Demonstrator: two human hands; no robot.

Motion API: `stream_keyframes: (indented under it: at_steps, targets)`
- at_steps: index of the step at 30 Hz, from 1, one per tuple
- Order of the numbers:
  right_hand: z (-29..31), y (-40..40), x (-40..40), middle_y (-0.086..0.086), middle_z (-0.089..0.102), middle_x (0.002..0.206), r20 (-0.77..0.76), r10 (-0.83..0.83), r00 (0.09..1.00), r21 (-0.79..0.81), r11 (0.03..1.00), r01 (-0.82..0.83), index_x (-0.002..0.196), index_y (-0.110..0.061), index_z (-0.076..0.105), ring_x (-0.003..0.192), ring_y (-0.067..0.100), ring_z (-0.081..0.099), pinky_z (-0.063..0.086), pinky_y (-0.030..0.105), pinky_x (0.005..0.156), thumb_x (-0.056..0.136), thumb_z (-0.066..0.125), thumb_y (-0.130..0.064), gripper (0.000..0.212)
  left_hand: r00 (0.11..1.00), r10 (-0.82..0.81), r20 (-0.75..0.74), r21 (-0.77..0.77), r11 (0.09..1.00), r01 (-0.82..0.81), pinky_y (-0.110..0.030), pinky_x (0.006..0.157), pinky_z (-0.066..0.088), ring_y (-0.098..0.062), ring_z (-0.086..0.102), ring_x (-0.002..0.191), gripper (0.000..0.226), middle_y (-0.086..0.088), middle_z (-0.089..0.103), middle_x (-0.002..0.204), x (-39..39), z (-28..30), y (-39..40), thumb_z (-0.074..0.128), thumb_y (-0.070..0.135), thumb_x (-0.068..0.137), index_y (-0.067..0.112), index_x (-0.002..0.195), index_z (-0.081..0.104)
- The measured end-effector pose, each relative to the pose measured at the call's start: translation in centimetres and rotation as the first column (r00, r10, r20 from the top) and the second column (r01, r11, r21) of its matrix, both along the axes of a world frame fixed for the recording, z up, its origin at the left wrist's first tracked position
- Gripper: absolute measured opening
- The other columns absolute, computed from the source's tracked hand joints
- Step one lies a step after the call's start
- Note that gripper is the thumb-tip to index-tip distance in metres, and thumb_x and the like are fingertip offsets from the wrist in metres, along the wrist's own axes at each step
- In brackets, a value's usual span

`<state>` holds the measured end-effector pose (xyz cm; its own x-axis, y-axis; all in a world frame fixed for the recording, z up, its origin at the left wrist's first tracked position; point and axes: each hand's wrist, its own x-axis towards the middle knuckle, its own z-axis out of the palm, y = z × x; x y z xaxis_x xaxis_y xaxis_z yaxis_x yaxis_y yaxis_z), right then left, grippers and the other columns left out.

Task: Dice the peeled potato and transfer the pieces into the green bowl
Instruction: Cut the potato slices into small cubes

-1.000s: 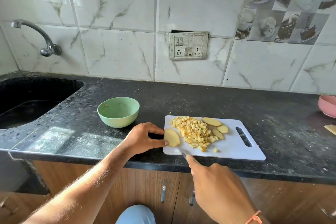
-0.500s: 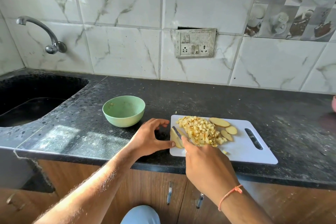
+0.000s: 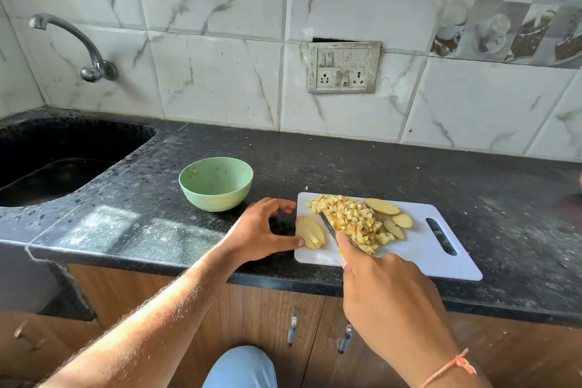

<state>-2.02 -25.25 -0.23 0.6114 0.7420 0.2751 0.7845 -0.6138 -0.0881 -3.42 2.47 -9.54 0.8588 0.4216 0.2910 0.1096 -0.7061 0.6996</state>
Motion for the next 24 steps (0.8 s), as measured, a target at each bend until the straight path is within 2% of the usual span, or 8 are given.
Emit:
stream_keyframes:
  at_steps: [3,5,10,14,17,20,23,24]
  targets:
    - [-0.5,0.8,0.4,-0.006,0.062,0.079,-0.014,0.019,1.0,-0.006,1.0,-0.019,0.161,-0.035,0.024,0.064,0.014,0.055,0.048,0.027,0.056,0.106,0.037,-0.03,0.057,1.0,-0.003,-0.005,-0.006,1.0,0.003,-0.033,0.106,0.049,0.001,0.056,0.121,0.08,0.024,0.061,0.124,0.0,0.0,0.0,0.093,0.058,0.064,0.044,0.136,0.061]
    - [-1.1,1.8,0.6,-0.006,0.065,0.079,-0.027,0.042,0.999,-0.02,0.999,-0.043,0.16,-0.033,0.028,0.065,0.012,0.06,0.055,0.03,0.058,0.105,0.04,-0.026,0.057,1.0,-0.009,-0.007,-0.01,1.0,0.009,-0.034,0.107,0.049,0.001,0.055,0.122,0.081,0.025,0.061,0.125,-0.1,-0.1,0.1,0.092,0.059,0.065,0.043,0.138,0.061]
    - [-2.6,4.1,1.3,0.0,0.07,0.084,0.003,0.056,0.998,-0.049,0.997,-0.056,0.158,-0.029,0.035,0.067,0.02,0.06,0.049,0.033,0.055,0.101,0.042,-0.018,0.058,1.0,-0.01,-0.005,-0.005,1.0,0.01,-0.036,0.108,0.05,0.0,0.055,0.123,0.078,0.027,0.061,0.125,0.0,-0.3,0.0,0.09,0.06,0.065,0.048,0.136,0.06]
    - [-3.1,5.2,1.6,0.006,0.071,0.092,0.039,0.06,0.997,-0.101,0.993,-0.056,0.16,-0.026,0.034,0.075,0.025,0.062,0.04,0.033,0.059,0.1,0.04,-0.012,0.062,1.0,-0.004,-0.01,-0.011,1.0,0.004,-0.036,0.108,0.05,0.0,0.055,0.123,0.078,0.028,0.06,0.125,0.1,-0.4,0.1,0.089,0.06,0.066,0.049,0.136,0.058]
    - [-3.4,5.6,1.9,0.007,0.07,0.093,0.027,0.038,0.999,-0.123,0.992,-0.035,0.162,-0.026,0.028,0.071,0.025,0.051,0.039,0.034,0.061,0.1,0.038,-0.009,0.065,1.0,0.003,-0.022,-0.018,1.0,-0.004,-0.035,0.11,0.049,0.0,0.054,0.126,0.08,0.028,0.06,0.126,0.2,-0.5,0.1,0.089,0.063,0.065,0.048,0.137,0.057]
    - [-3.6,5.6,1.9,0.005,0.063,0.084,0.031,0.05,0.998,-0.168,0.985,-0.044,0.163,-0.025,0.023,0.071,0.025,0.05,0.04,0.036,0.061,0.1,0.036,-0.008,0.067,0.999,0.012,-0.043,-0.022,1.0,-0.013,-0.033,0.111,0.048,0.0,0.053,0.126,0.082,0.028,0.06,0.126,0.3,-0.4,0.2,0.089,0.062,0.065,0.047,0.138,0.057]
    - [-3.8,5.0,1.8,0.001,0.042,0.069,0.023,0.057,0.998,-0.198,0.979,-0.051,0.164,-0.026,0.02,0.068,0.025,0.046,0.038,0.035,0.056,0.1,0.036,-0.008,0.068,0.997,0.014,-0.08,-0.032,0.999,-0.017,-0.033,0.112,0.046,0.0,0.051,0.128,0.084,0.028,0.059,0.127,0.4,-0.2,0.1,0.088,0.063,0.064,0.047,0.139,0.055]
    - [-3.8,4.7,1.9,0.001,0.045,0.069,0.02,0.056,0.998,-0.193,0.98,-0.051,0.164,-0.026,0.02,0.067,0.025,0.046,0.035,0.034,0.052,0.1,0.036,-0.008,0.068,0.996,0.018,-0.09,-0.038,0.999,-0.022,-0.033,0.112,0.046,-0.001,0.051,0.128,0.084,0.028,0.059,0.127,0.5,-0.2,0.1,0.087,0.063,0.063,0.047,0.139,0.055]
